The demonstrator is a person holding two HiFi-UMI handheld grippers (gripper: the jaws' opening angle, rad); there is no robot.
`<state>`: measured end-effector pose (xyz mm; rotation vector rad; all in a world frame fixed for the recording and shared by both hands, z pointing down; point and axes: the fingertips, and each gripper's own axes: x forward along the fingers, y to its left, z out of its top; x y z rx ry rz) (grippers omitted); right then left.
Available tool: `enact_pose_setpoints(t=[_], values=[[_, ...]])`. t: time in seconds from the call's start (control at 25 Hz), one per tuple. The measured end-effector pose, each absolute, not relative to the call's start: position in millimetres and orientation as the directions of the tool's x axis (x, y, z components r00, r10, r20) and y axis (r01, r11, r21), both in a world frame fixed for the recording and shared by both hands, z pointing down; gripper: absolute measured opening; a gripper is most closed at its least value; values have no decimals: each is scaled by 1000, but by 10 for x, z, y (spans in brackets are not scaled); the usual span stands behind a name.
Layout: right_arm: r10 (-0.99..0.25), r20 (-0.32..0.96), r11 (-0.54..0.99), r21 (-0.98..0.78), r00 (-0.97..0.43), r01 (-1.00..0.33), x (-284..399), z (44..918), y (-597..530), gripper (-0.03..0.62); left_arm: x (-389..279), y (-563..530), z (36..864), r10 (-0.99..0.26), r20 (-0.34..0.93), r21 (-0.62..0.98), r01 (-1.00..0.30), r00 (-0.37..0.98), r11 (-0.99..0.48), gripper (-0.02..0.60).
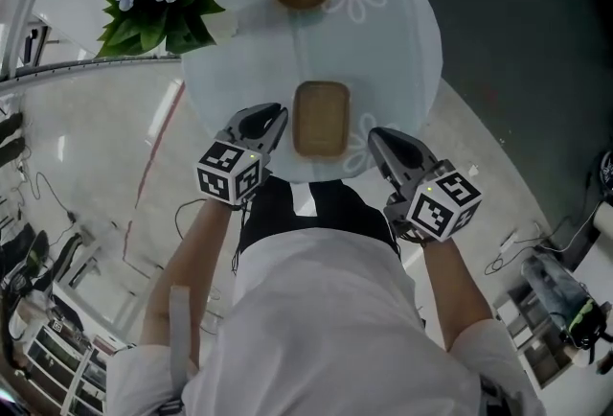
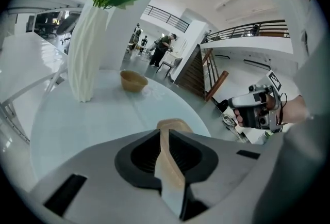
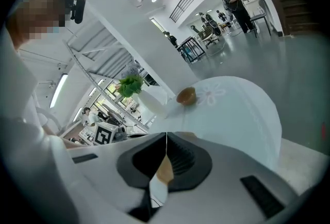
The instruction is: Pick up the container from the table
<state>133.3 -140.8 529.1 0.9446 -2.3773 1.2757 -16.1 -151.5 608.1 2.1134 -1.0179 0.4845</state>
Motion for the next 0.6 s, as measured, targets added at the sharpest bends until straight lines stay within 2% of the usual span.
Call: enact_pose_setpoints(t=[0.6], values=[[-380, 558, 367, -641, -738, -674, 1379, 5560, -1290, 23, 11, -1421, 6485, -442, 571, 622, -716, 691, -316, 153]])
